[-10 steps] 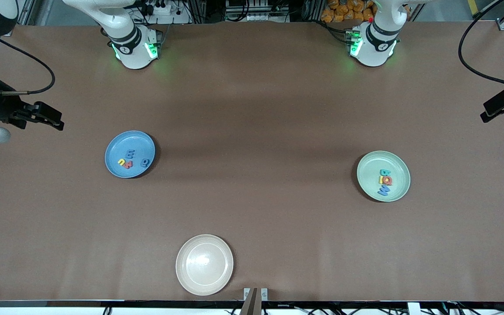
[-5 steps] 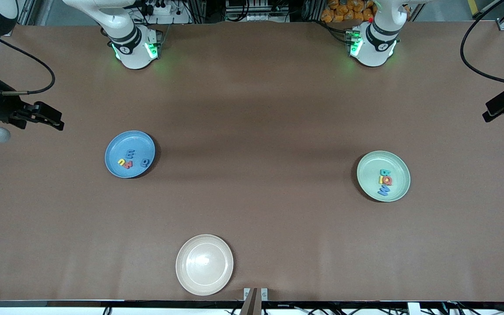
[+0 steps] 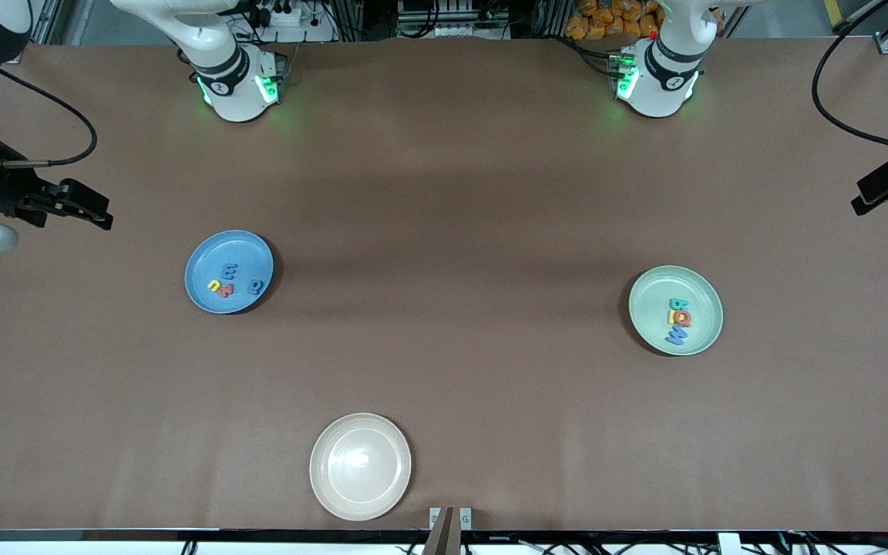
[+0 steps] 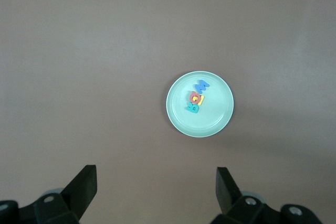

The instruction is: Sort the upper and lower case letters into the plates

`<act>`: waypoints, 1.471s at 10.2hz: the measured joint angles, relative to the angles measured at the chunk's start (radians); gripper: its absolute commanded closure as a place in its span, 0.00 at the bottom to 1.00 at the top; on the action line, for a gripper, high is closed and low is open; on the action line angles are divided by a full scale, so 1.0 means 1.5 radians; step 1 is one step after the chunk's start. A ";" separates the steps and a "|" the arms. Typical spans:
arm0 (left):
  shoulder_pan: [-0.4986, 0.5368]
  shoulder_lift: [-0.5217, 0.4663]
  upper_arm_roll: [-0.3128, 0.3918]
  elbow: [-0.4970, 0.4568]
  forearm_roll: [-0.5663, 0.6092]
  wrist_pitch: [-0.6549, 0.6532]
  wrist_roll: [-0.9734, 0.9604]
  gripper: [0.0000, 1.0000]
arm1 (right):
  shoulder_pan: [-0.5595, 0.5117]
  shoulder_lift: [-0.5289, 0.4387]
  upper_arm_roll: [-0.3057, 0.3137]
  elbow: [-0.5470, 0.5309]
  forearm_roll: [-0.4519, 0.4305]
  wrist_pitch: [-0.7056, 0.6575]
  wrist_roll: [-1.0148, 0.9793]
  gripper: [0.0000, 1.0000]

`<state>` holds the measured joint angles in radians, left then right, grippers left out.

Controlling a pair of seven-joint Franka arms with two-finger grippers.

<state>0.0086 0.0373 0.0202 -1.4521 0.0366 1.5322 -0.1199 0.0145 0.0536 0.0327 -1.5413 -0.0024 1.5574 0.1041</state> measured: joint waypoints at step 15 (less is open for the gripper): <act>-0.015 -0.006 -0.038 -0.016 -0.022 0.012 0.043 0.00 | 0.000 0.000 0.000 0.000 0.000 0.000 0.000 0.00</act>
<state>-0.0136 0.0282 -0.0374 -1.4766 0.0036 1.5508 -0.0550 0.0145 0.0536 0.0327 -1.5419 -0.0020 1.5567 0.1041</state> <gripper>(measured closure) 0.000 0.000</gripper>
